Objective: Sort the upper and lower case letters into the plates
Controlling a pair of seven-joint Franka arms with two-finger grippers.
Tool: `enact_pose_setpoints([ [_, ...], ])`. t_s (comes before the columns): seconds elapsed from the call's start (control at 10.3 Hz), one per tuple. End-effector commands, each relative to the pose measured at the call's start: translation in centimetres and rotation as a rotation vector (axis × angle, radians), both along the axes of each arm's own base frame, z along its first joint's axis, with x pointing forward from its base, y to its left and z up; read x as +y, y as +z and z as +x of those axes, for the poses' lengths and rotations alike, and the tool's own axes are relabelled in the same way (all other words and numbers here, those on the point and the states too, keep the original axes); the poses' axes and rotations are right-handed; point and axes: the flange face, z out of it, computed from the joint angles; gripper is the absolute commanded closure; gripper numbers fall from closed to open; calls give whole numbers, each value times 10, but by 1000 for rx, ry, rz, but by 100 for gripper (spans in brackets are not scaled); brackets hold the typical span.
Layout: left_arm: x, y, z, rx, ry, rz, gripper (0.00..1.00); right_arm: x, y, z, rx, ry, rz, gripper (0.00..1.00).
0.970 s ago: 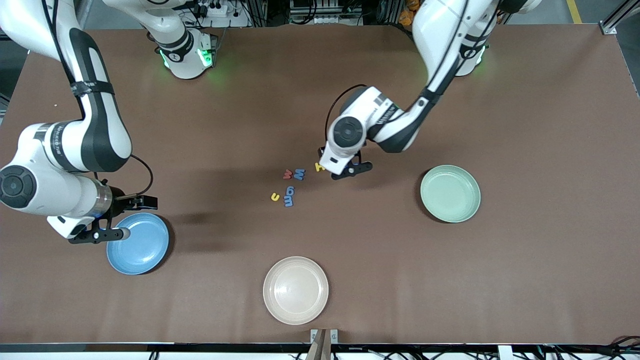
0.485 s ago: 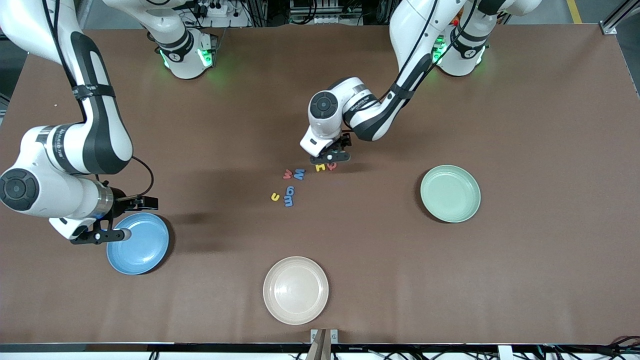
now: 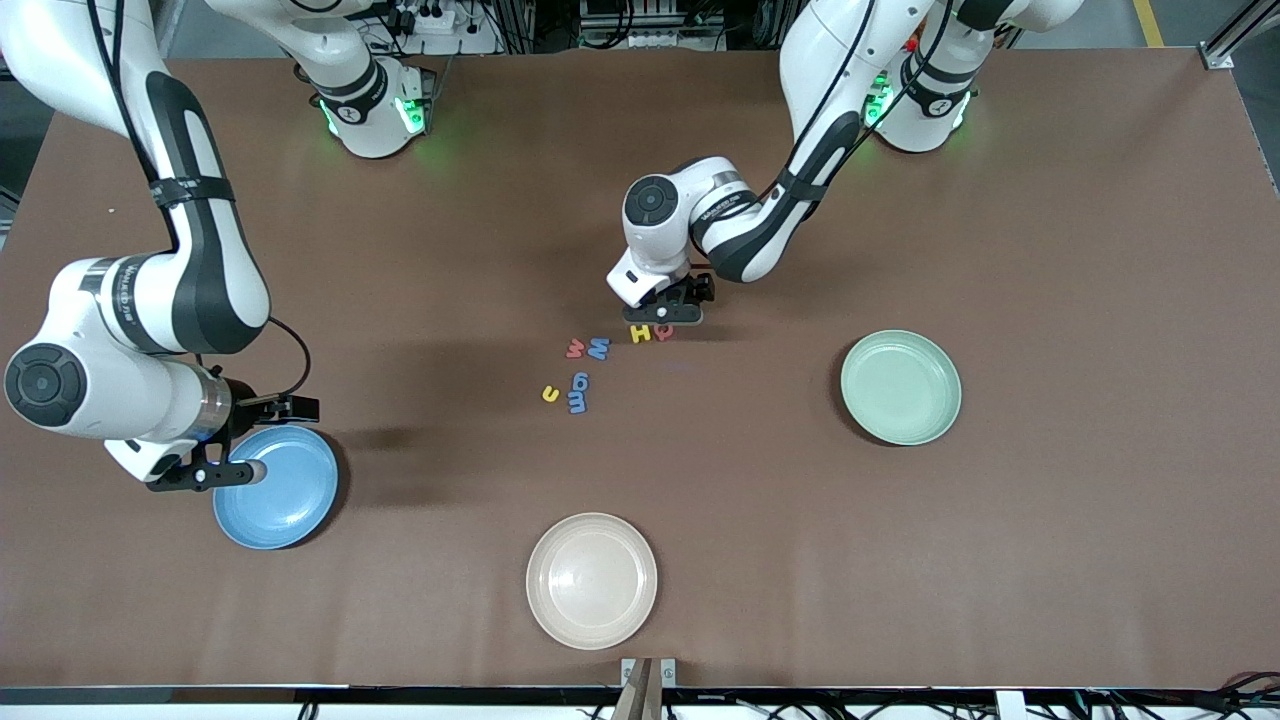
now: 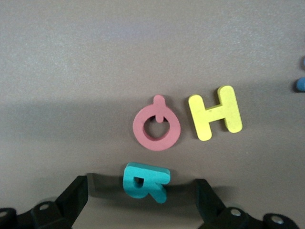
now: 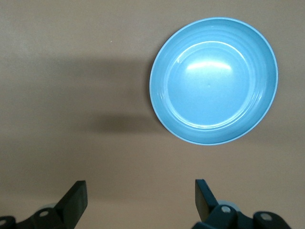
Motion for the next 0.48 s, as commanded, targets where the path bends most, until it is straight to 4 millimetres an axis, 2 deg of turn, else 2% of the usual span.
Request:
enact_pose_setpoints([
  [0.0, 7, 1, 2, -18, -37, 11, 0, 0, 1, 4, -7, -14, 6, 0],
  [0.29, 2, 18, 9, -36, -89, -13, 0, 2, 2, 4, -7, -11, 6, 0],
  [0.39, 3, 16, 8, -34, -89, -11, 7, 4, 2, 3, -7, -18, 5, 0],
])
